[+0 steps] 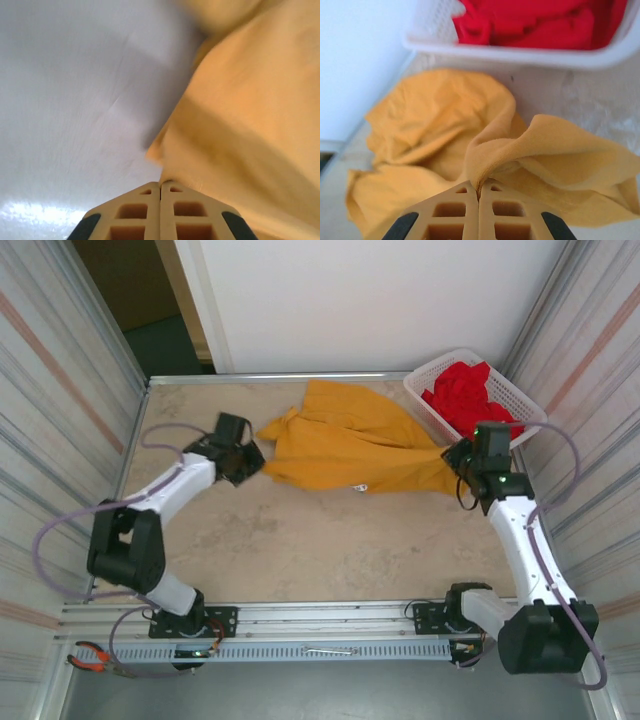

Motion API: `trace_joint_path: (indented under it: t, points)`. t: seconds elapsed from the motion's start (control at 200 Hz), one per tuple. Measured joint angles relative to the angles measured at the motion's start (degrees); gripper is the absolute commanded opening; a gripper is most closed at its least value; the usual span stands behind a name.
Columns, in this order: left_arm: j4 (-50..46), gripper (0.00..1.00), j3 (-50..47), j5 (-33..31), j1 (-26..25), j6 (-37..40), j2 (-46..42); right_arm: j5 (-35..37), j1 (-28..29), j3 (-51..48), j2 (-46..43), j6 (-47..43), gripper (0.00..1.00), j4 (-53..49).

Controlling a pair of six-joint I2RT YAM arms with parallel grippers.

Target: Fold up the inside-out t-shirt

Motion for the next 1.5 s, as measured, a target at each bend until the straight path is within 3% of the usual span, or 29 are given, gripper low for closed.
trace_joint_path:
  t: [0.12, 0.266, 0.416, 0.726, 0.897, 1.012, 1.182, 1.323, 1.498]
  points:
    - [0.0, 0.0, 10.8, 6.6, 7.8, 5.8, -6.3, -4.0, -5.0, 8.1, 2.1, -0.9, 0.0, -0.2]
    - [2.0, 0.0, 20.7, 16.8, 13.0, 8.9, -10.3, -8.3, -5.9, 14.1, 2.7, -1.0, 0.0, 0.4]
    - [2.8, 0.0, 24.7, 23.0, 14.3, 9.4, -9.8, -10.1, -5.9, 14.3, 2.7, -1.0, 0.0, 0.5]
    - [7.6, 0.0, 21.2, 31.4, 14.3, 8.1, -7.8, -9.8, -5.2, 6.1, -0.6, -1.0, 0.0, -0.5]
    - [11.0, 0.0, 13.0, 31.7, 11.9, 7.3, -8.2, -9.2, -3.9, 2.8, -2.2, -0.8, 0.0, -0.8]
    - [9.8, 0.0, 13.1, 31.3, 13.1, 6.3, -6.7, -9.9, -3.9, 6.7, 0.9, -0.9, 0.0, -1.5]
    - [8.1, 0.0, 32.5, 30.6, 18.6, 2.6, 1.4, -12.0, -3.6, 25.8, 9.6, -1.0, 0.0, -1.1]
    - [9.8, 0.0, 49.9, 29.4, 19.9, -1.1, 4.0, -12.6, -3.6, 39.3, 9.6, -1.0, 0.0, 2.6]
    - [14.7, 0.0, 54.0, 28.7, 19.8, -4.6, -0.5, -12.5, -3.6, 45.7, 5.7, -0.8, 0.0, 6.9]
